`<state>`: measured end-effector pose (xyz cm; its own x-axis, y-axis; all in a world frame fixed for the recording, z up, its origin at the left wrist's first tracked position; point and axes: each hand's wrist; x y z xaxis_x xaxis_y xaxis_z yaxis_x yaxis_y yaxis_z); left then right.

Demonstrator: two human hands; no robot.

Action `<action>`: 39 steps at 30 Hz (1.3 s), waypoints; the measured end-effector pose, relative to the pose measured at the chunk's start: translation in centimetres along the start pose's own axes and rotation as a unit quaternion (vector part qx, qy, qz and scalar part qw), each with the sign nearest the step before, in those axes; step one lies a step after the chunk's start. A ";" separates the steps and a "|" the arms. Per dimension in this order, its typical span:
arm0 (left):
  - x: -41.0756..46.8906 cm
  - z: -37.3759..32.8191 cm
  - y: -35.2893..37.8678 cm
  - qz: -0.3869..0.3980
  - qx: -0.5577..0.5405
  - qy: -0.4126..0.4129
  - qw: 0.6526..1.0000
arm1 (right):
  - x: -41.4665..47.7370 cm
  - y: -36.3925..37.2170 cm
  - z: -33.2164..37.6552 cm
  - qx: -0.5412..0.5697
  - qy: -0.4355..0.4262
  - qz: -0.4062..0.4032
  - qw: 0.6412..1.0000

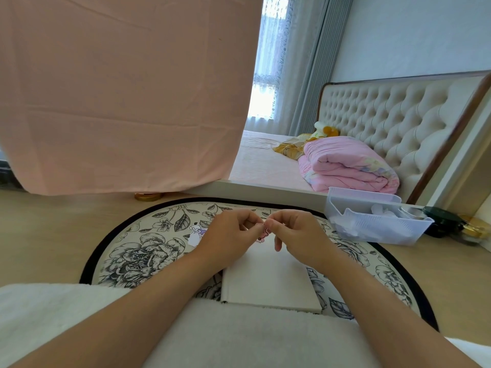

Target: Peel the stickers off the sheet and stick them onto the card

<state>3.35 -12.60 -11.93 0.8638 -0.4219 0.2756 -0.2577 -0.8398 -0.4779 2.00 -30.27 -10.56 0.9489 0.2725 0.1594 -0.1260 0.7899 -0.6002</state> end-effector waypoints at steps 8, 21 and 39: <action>0.1 0.1 -0.2 -0.019 -0.014 -0.024 0.999 | -0.3 -0.1 0.6 0.093 0.010 0.019 0.995; -0.1 0.0 -0.2 -0.005 0.005 -0.010 1.000 | -0.1 -0.6 0.3 -0.007 -0.008 0.003 1.000; -0.1 0.5 -0.3 0.001 0.093 0.010 0.996 | -0.5 0.1 0.5 -0.231 -0.082 -0.060 0.968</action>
<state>3.56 -12.19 -12.22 0.8537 -0.4322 0.2904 -0.1736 -0.7620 -0.6238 1.36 -30.03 -10.35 0.8856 0.3069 0.3487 0.1606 0.5020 -0.8498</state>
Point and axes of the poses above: each hand's wrist, its own x-axis towards the middle knuckle, its own y-axis out of the palm, z = x × y, and after that the axes turned 11 degrees about z, right-handed
